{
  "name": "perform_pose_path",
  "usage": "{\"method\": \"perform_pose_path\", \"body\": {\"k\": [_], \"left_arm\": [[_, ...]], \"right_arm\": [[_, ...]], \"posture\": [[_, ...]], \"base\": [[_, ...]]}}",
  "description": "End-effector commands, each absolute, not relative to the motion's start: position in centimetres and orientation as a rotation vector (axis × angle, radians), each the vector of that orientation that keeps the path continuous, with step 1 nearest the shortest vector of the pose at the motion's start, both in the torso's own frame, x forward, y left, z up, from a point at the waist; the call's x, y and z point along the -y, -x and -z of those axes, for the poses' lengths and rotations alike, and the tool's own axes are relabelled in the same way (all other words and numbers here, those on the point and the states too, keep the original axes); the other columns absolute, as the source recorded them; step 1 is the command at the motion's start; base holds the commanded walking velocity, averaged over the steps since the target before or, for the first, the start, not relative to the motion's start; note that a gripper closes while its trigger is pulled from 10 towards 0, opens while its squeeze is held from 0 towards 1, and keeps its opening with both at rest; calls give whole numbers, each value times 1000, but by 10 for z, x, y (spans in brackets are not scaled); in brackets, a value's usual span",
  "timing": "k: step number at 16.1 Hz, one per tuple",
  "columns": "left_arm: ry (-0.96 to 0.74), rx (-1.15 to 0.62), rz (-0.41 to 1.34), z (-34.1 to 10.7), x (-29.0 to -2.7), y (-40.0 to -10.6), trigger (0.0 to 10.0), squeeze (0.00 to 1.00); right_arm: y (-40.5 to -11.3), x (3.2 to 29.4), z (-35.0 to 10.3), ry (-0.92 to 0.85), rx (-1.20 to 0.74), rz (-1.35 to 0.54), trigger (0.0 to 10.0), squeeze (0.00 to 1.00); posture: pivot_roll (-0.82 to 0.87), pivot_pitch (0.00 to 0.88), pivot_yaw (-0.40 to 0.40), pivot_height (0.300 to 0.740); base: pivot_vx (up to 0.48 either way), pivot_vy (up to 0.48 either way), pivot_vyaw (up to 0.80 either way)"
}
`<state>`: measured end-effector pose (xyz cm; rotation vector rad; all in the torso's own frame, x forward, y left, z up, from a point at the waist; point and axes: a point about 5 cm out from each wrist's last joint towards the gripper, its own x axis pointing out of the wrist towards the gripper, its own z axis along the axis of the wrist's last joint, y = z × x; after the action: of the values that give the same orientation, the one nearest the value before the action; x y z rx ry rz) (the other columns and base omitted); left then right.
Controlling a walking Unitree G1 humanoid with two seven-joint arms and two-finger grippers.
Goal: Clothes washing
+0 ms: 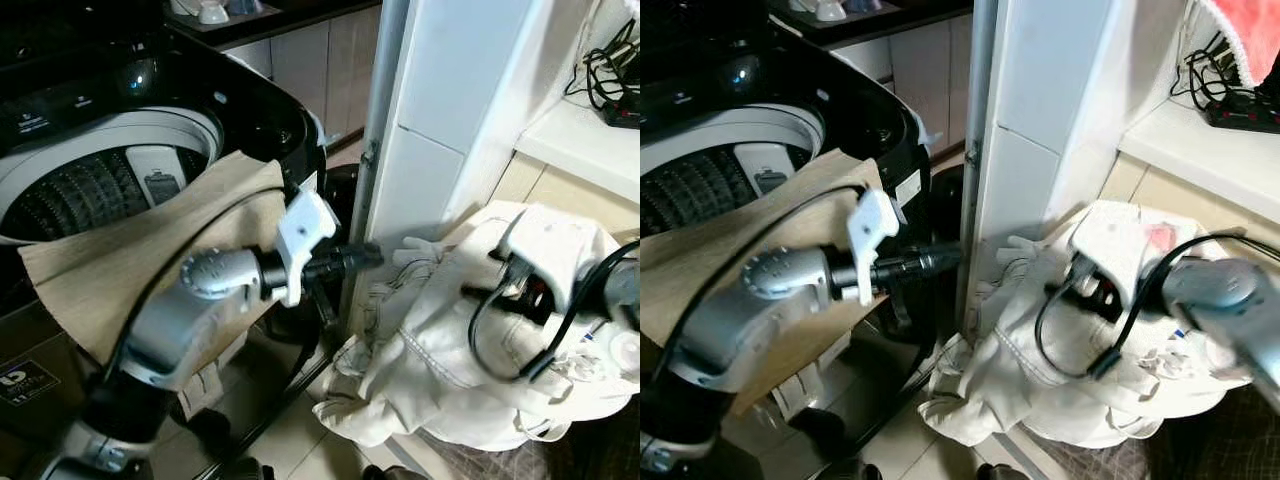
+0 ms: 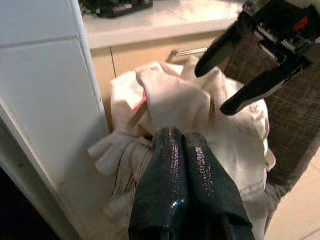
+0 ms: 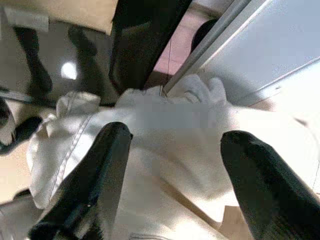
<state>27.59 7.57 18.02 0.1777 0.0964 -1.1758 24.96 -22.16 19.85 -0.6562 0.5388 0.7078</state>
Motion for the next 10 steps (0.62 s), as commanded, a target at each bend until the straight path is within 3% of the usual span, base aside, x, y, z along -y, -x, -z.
{"method": "perform_pose_path", "body": {"k": [1,5,10], "left_arm": [[-235,-101,1179,-174,-75,-272,10000,0],[-255,-120,1190,-166,-72,-267,10000,0],[-254,-142,1221,-163,-72,-260,10000,0]], "right_arm": [[-253,221,-197,709,-511,-744,10000,1000],[-253,217,-180,726,-523,-926,10000,1000],[-266,227,-147,883,-614,-973,10000,969]], "posture": [[-131,40,17,740],[-132,36,16,740],[-124,34,16,740]], "base": [[0,0,0],[0,0,0],[0,0,0]]}}
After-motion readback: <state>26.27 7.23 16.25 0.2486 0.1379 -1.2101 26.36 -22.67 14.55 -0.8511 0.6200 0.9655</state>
